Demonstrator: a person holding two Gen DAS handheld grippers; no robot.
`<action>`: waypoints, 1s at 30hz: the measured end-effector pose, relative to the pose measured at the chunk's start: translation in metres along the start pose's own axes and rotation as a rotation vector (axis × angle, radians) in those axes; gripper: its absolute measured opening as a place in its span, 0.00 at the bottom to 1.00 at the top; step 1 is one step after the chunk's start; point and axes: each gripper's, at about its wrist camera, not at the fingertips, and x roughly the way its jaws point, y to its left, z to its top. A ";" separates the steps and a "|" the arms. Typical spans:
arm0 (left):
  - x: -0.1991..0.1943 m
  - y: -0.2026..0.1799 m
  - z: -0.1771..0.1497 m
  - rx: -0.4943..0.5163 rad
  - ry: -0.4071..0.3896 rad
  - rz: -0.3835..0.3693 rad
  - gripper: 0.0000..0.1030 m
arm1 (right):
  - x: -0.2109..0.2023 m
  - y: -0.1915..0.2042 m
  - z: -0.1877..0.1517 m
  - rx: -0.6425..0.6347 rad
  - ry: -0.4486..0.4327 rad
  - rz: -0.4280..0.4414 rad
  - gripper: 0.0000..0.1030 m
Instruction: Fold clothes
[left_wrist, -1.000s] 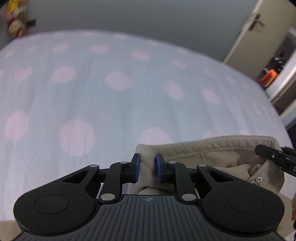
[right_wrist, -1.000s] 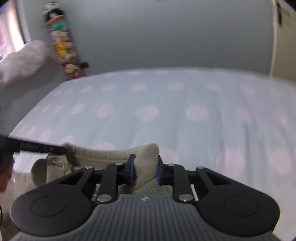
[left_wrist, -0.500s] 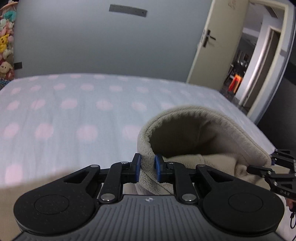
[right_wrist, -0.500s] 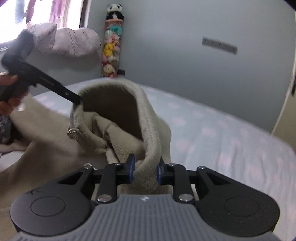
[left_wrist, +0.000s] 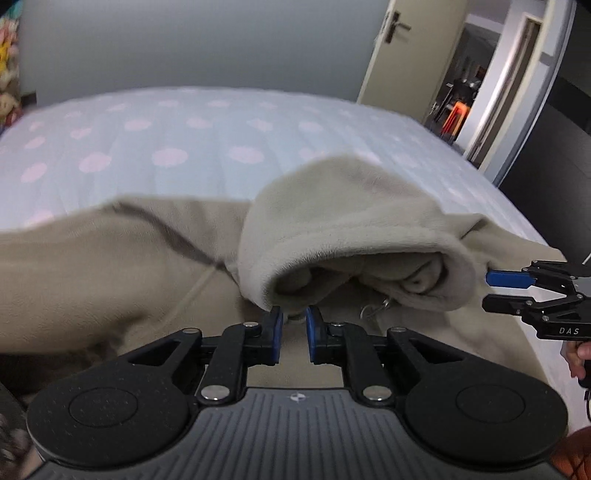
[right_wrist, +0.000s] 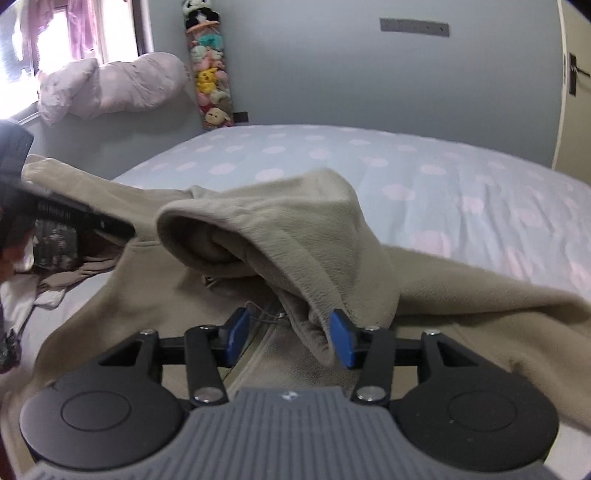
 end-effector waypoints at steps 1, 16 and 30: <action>-0.007 0.001 0.002 0.002 -0.016 -0.003 0.15 | -0.005 -0.003 0.000 0.001 -0.009 0.003 0.55; 0.104 0.015 0.074 0.016 0.116 0.052 0.44 | 0.084 -0.096 0.052 0.200 0.089 0.006 0.64; 0.130 0.044 0.067 0.020 0.139 -0.140 0.12 | 0.136 -0.123 0.061 0.367 0.173 0.275 0.13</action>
